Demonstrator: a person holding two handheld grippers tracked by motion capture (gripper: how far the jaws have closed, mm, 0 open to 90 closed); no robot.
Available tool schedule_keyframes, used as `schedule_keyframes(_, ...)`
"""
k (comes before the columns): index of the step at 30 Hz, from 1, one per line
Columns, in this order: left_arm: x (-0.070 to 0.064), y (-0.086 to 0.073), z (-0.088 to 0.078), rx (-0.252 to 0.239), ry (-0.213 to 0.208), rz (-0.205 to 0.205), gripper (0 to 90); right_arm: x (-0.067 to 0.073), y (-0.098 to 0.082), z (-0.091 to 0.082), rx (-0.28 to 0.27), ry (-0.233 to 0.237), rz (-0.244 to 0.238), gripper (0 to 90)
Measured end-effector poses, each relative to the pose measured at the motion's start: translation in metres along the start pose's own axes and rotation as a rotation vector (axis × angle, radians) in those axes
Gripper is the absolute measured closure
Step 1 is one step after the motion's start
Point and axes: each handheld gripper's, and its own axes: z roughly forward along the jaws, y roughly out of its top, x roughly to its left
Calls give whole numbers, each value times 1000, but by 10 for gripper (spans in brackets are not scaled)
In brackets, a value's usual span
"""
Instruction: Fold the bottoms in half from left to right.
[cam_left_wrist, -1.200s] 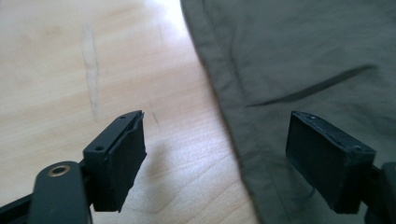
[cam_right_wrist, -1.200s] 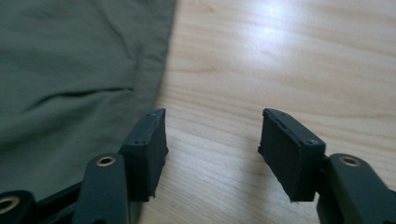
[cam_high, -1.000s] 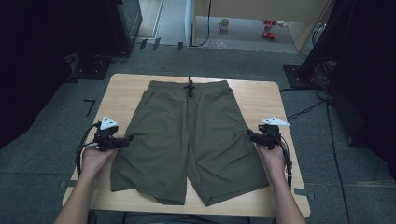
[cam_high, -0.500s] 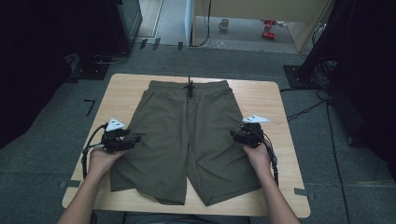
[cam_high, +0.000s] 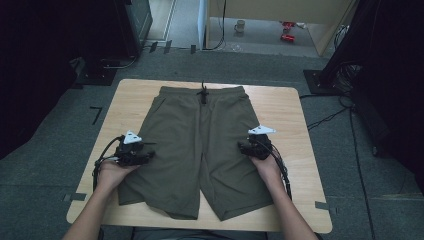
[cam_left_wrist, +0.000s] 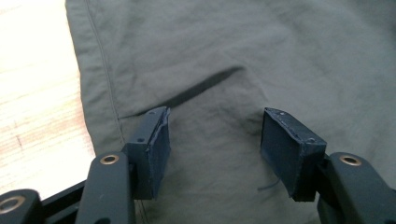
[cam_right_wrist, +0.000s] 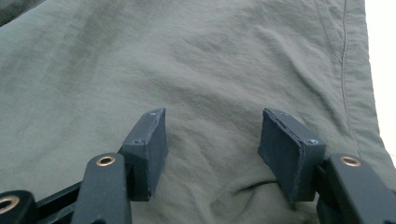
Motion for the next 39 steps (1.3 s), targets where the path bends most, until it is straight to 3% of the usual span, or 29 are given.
schedule_keyframes(3,1,0,0,-6,-12,-32,410,0,-3,0,-22,-1,3,391)
schedule_keyframes(7,-4,-5,0,-29,11,0,389,0,-4,-1,-20,-7,8,384)
schedule_keyframes(12,-9,-8,-2,-38,15,-25,376,0,-9,-6,-22,-16,17,385)
schedule_keyframes(15,-13,-11,-3,-43,25,-14,376,1,-13,-10,-22,-22,21,384)
schedule_keyframes(30,-36,-20,-9,-56,-11,-14,376,0,-39,-39,-24,-28,24,393)
schedule_keyframes(39,-50,-23,-13,-51,-34,-18,376,-8,-56,-58,-23,-21,19,396)
